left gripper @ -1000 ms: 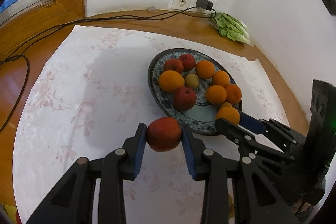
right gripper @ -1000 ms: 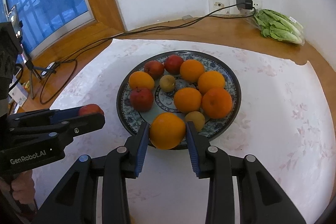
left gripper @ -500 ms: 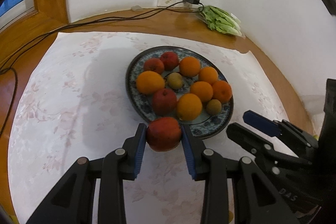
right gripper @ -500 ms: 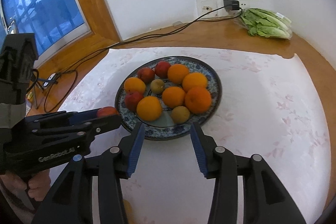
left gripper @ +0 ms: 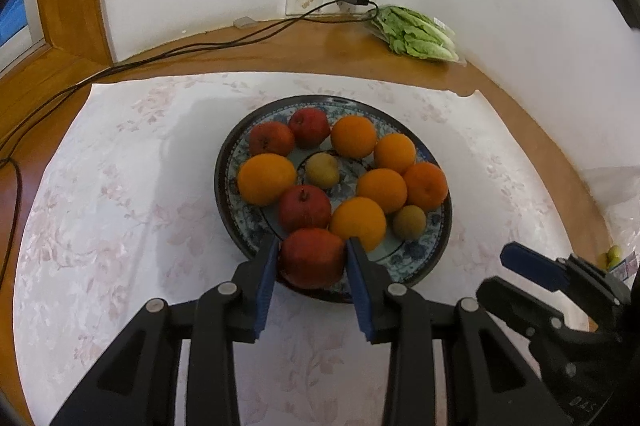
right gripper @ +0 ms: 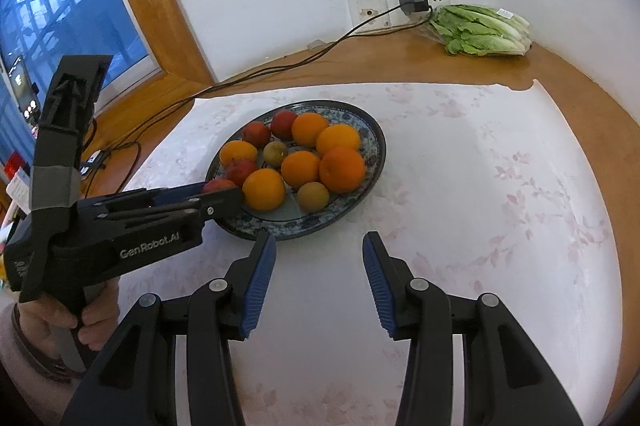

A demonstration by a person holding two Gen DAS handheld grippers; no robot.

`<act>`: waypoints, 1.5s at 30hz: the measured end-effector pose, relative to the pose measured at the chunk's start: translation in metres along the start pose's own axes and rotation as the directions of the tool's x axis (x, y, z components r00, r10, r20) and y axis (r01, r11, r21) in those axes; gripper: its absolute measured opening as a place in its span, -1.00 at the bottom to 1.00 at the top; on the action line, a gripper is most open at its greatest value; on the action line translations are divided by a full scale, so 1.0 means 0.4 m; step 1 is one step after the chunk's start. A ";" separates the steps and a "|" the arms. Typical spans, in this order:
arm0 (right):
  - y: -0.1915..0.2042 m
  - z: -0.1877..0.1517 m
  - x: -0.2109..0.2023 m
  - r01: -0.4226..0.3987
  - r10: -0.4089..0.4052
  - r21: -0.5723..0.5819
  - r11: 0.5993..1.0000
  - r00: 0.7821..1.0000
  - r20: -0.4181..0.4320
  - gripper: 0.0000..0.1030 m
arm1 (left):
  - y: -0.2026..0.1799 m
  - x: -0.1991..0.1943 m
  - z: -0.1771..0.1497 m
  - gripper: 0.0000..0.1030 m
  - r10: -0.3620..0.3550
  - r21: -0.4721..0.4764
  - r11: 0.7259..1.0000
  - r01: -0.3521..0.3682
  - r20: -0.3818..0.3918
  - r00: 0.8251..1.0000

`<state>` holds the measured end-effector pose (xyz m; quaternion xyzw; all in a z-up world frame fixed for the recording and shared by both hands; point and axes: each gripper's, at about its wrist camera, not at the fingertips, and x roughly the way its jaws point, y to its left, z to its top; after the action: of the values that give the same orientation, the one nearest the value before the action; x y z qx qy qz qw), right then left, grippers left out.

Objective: Organize fruits
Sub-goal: 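Lower both fruits onto the plate and open both tools, then withdraw both open tools toward the last small fruits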

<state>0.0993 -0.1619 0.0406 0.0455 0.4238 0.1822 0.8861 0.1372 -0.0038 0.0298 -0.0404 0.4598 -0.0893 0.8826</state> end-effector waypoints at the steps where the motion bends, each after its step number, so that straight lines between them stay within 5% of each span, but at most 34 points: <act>1: -0.001 -0.002 -0.002 -0.001 0.001 0.001 1.000 1.000 0.000 -0.10 | -0.001 -0.001 0.000 -0.22 0.003 0.003 1.000 -0.003 0.003 1.000; 4: -0.004 -0.006 -0.007 -0.006 0.006 0.005 1.000 1.000 0.000 -0.10 | -0.002 -0.009 0.000 0.05 0.007 0.010 1.000 -0.008 0.013 1.000; 10: -0.001 -0.015 -0.012 -0.011 0.011 0.004 1.000 1.000 -0.005 -0.10 | -0.006 -0.042 -0.002 0.11 0.001 0.008 1.000 -0.002 0.023 1.000; 41: -0.029 -0.097 -0.070 0.003 -0.002 0.029 1.000 1.000 -0.023 -0.10 | -0.114 -0.131 -0.172 0.11 -0.062 0.068 0.995 0.070 -0.103 0.993; 45: -0.034 -0.104 -0.073 0.004 -0.003 0.033 0.999 1.000 -0.023 -0.10 | -0.119 -0.119 -0.188 -0.14 -0.061 0.071 0.995 0.071 -0.133 0.989</act>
<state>0.0545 -0.1880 0.0325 0.0571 0.4371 0.1742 0.8806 0.0431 -0.0405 0.0322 -0.0161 0.5112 -0.1382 0.8481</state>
